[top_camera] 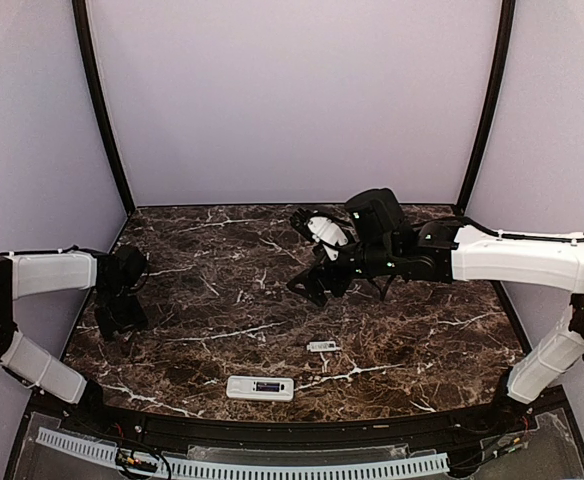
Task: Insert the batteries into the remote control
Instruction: Pick up the battery from the center of the board.
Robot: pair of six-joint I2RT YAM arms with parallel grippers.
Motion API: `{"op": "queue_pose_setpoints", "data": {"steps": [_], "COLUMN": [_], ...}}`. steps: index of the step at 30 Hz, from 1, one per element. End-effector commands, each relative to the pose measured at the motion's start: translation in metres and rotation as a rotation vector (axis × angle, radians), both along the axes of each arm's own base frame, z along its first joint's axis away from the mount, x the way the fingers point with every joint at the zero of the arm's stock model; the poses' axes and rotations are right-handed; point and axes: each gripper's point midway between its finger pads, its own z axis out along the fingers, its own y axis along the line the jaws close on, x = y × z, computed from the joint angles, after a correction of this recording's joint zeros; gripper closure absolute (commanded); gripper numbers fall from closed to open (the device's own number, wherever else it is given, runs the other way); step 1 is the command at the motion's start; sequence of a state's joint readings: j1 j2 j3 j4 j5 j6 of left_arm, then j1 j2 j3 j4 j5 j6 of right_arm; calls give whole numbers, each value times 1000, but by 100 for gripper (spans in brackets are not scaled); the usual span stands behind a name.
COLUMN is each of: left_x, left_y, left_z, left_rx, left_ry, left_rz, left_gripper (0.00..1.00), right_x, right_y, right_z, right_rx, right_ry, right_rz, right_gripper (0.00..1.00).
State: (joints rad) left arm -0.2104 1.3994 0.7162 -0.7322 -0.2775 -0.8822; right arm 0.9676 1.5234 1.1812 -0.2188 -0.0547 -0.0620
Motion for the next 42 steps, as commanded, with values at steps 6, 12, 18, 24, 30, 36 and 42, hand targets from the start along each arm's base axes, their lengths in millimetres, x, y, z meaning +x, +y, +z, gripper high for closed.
{"op": "queue_pose_setpoints", "data": {"steps": [6,12,18,24,30,36,42], "left_x": [23,28,17,-13,-22,-21,-23], "left_y": [4,-13,-17,-20,-21,-24,-43], "left_z": [8,-13,-17,-20,-21,-20,-24], "left_rx": [57,-30,-63,-114,-127,-141,-172], "left_ry": [-14,25,67,124,142,155,178], "left_rz": [-101,-133,-114,-92,-92,-110,-186], "left_gripper": [37,40,44,45,46,57,63], "right_x": [3,4,5,6,6,7,8], "right_y": [-3,-4,-5,-7,-8,-10,-9], "right_z": [14,14,13,15,17,19,17], "right_rx": [15,10,4,5,5,4,-4], "right_ry": [-32,-38,-42,-54,-59,-71,-73], "right_rz": [-6,-10,-13,-22,-23,-30,-27], "right_gripper": [1,1,1,1,1,1,1]}}
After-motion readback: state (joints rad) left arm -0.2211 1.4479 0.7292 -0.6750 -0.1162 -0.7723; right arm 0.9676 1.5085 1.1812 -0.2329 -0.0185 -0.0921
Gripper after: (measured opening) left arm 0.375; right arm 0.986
